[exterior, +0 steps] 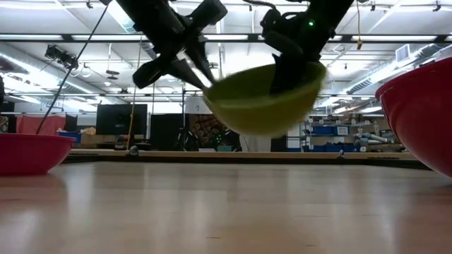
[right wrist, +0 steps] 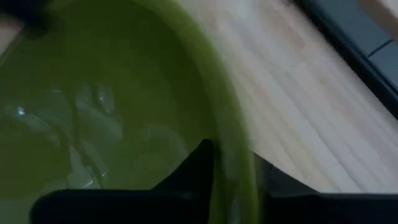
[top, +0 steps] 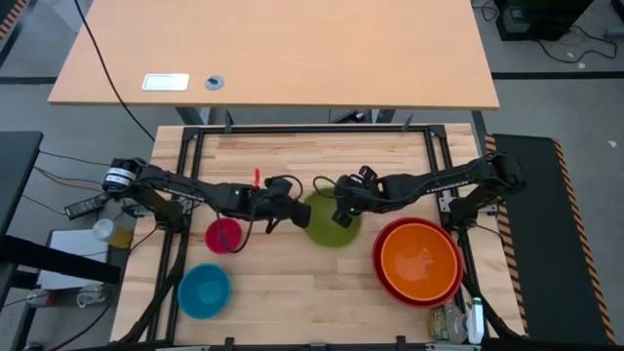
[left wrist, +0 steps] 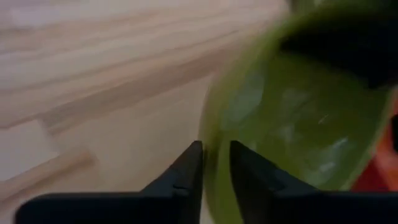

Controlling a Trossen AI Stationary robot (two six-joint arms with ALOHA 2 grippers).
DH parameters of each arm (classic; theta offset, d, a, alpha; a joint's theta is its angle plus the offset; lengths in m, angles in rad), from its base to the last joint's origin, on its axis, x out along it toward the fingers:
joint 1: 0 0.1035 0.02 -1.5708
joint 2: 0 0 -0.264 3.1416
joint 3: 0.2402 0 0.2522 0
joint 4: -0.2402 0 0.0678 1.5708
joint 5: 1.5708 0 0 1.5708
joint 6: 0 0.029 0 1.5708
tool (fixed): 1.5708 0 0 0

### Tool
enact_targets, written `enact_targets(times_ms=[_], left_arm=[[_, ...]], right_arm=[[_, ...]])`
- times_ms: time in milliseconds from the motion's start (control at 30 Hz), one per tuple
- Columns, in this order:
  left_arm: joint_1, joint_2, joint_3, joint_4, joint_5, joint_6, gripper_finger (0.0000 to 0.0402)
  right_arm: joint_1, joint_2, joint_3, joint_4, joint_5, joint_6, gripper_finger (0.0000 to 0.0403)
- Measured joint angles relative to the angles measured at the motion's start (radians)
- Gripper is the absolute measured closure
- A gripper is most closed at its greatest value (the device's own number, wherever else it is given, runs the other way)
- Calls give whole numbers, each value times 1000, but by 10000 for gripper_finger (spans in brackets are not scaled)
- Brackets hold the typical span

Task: Nest bowls inside each other
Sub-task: Stack the green bowl on top of the orange bowl

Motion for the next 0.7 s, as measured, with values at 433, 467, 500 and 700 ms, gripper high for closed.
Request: enact_targets(times_ms=[433, 467, 500, 700], left_arm=[[17, -1, 2, 101, 81, 113, 103], [20, -1, 2, 97, 85, 114, 96], [24, -1, 2, 91, 92, 114, 91], [30, -1, 2, 89, 96, 113, 86]], right_arm=[[-48, 0, -2, -57, -12, -11, 345], [-49, 0, -2, -58, -15, -17, 343], [-50, -1, -2, -57, -20, -23, 341], [-49, -2, 13, -78, -77, -48, 347]])
